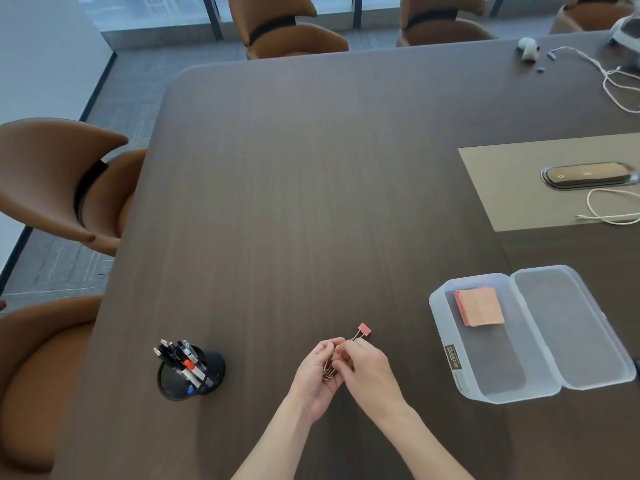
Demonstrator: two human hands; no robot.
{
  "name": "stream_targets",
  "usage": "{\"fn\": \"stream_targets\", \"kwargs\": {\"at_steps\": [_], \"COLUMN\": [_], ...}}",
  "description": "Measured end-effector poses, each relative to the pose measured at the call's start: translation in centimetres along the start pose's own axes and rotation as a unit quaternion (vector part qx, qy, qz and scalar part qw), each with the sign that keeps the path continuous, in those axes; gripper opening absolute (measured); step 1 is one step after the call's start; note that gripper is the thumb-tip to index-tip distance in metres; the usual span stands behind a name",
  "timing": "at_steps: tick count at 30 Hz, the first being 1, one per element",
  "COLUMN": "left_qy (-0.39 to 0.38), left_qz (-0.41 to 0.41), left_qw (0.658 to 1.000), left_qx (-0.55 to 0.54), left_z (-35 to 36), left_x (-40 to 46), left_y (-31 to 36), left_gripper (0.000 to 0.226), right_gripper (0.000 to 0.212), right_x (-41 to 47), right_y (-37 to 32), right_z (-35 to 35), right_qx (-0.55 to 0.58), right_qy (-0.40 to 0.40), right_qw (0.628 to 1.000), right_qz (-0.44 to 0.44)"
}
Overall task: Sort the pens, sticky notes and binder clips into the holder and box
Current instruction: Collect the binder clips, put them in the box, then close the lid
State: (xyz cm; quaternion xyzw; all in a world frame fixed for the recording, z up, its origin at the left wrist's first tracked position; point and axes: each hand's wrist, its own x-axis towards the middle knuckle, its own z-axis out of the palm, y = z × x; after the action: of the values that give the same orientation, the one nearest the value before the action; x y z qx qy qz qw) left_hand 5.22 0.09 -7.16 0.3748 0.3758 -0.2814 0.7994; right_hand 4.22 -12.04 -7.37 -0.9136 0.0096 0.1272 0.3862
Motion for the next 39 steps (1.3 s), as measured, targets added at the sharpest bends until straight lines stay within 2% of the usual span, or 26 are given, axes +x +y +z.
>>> {"fn": "stream_targets", "kwargs": {"at_steps": [3, 6, 8, 12, 14, 17, 21, 26, 29, 33, 39], "left_qy": [-0.008, -0.007, 0.007, 0.019, 0.017, 0.019, 0.022, 0.022, 0.012, -0.001, -0.018], "left_qz": [0.006, 0.019, 0.02, 0.009, 0.006, 0.008, 0.015, 0.017, 0.032, 0.025, 0.026], "left_qw": [1.0, 0.999, 0.998, 0.995, 0.995, 0.995, 0.995, 0.995, 0.995, 0.995, 0.996], "left_qx": [-0.007, -0.029, -0.058, -0.094, -0.101, -0.095, -0.097, -0.098, -0.092, -0.097, -0.087], "left_z": [-0.1, -0.2, -0.6, -1.3, -1.4, -1.7, -2.1, -2.4, -2.1, -1.3, -0.7], "left_x": [0.0, 0.3, 0.6, 0.8, 0.7, 0.7, 0.8, 1.0, 0.8, 0.7, 0.2], "left_y": [0.2, 0.5, 0.6, 0.8, 1.0, 1.2, 1.3, 1.4, 1.2, 1.1, 1.2], "left_gripper": [0.031, 0.028, 0.027, 0.024, 0.023, 0.036, 0.031, 0.026, 0.024, 0.024, 0.031], "right_gripper": [0.009, 0.01, 0.014, 0.03, 0.027, 0.018, 0.022, 0.017, 0.019, 0.013, 0.01], "right_x": [0.1, 1.3, 2.6, 4.8, 5.6, 6.2, 6.0, 5.0, 3.7, 2.5, 2.1], "right_y": [-0.4, 0.1, 1.1, 2.6, 3.1, 3.7, 4.4, 2.7, 0.5, -1.3, -1.5], "right_z": [-0.3, -0.8, -1.1, -0.9, -0.7, -0.2, 0.3, -2.3, -3.8, -2.8, -1.0], "right_qx": [-0.002, 0.024, -0.007, -0.103, -0.144, -0.162, -0.108, 0.059, 0.149, 0.144, 0.093], "right_qy": [0.017, 0.077, 0.102, 0.04, 0.012, -0.008, 0.009, 0.058, 0.02, -0.054, -0.033], "right_qw": [1.0, 0.996, 0.992, 0.986, 0.982, 0.979, 0.988, 0.992, 0.984, 0.985, 0.994], "right_qz": [-0.003, 0.034, 0.071, 0.121, 0.124, 0.121, 0.11, 0.098, 0.093, 0.077, 0.056]}}
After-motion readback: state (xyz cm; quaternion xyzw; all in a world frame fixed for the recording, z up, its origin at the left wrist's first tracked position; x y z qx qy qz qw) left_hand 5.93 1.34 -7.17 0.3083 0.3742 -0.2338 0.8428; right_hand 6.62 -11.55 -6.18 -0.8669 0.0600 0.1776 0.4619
